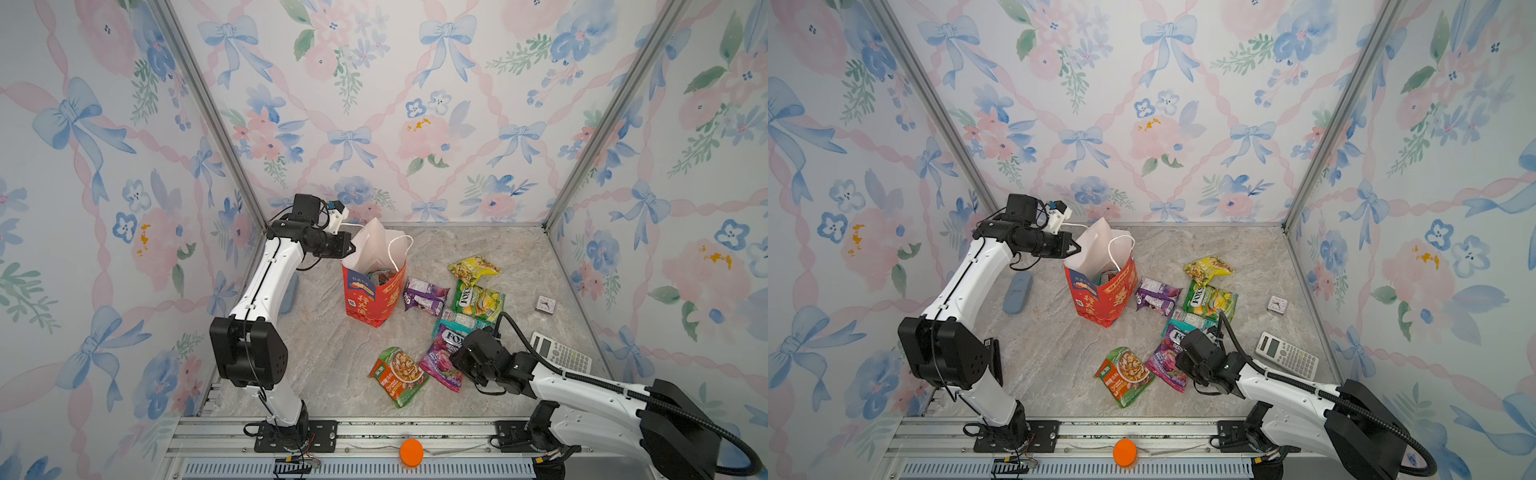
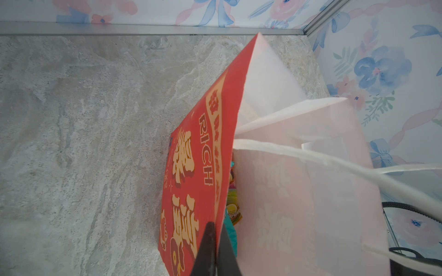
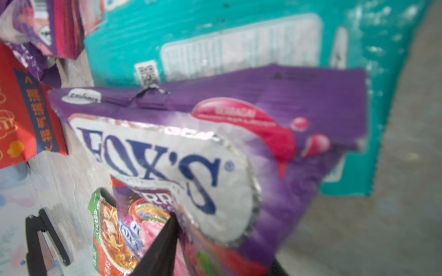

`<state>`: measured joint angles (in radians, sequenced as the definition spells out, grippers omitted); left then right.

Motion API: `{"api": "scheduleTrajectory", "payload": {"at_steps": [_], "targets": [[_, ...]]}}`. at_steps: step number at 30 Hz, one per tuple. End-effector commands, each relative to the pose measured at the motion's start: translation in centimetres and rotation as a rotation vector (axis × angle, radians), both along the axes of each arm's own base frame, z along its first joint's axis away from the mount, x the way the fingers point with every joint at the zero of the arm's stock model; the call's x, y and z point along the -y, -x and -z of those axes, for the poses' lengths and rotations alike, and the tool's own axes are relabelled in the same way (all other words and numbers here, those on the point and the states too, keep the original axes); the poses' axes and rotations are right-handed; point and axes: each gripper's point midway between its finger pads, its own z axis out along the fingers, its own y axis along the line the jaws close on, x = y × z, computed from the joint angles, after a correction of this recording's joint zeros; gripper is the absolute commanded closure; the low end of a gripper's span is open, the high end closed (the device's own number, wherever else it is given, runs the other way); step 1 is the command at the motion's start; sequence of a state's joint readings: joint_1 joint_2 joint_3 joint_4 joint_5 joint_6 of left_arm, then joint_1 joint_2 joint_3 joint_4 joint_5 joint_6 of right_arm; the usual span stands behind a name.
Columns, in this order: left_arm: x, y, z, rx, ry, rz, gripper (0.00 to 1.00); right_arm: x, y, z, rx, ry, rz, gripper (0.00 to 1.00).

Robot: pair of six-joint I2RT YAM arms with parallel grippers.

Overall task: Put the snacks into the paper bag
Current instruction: 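Close the right gripper on the purple Fox's Berries packet and lift, then carry the purple packet with the right gripper up over the bag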

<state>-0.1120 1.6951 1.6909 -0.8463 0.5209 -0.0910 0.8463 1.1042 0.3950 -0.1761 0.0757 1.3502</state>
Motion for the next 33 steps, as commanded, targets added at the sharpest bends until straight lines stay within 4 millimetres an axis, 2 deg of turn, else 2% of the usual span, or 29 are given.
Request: {"api": "scheduleTrajectory", "payload": {"at_steps": [1, 4, 9, 11, 16, 21, 25, 33], "targets": [[0.1, 0.4, 1.1, -0.039, -0.014, -0.002, 1.00, -1.1, -0.6, -1.0, 0.032, -0.028, -0.016, 0.72], [0.1, 0.4, 1.0, -0.039, -0.014, -0.002, 1.00, -1.1, -1.0, -2.0, 0.058, -0.021, -0.021, 0.82], [0.1, 0.4, 1.1, -0.039, -0.014, -0.001, 1.00, -1.3, -1.7, -4.0, 0.097, -0.016, -0.035, 0.89], [0.2, 0.4, 1.0, -0.037, -0.014, 0.000, 1.00, -1.5, -1.9, -4.9, 0.108, -0.017, -0.045, 0.94], [0.2, 0.5, 1.0, -0.037, -0.014, 0.002, 1.00, -1.7, -2.7, -7.2, 0.144, -0.005, -0.065, 1.00], [0.2, 0.5, 1.0, -0.037, -0.015, 0.002, 1.00, -2.1, -3.6, -9.9, 0.186, 0.006, -0.096, 1.00], [0.2, 0.5, 1.1, -0.038, -0.015, 0.001, 1.00, -2.1, -4.8, -12.8, 0.239, 0.059, -0.130, 1.00], [0.1, 0.5, 1.1, -0.037, -0.020, -0.001, 1.00, -2.4, -8.7, -19.3, 0.390, 0.154, -0.174, 1.00]]}}
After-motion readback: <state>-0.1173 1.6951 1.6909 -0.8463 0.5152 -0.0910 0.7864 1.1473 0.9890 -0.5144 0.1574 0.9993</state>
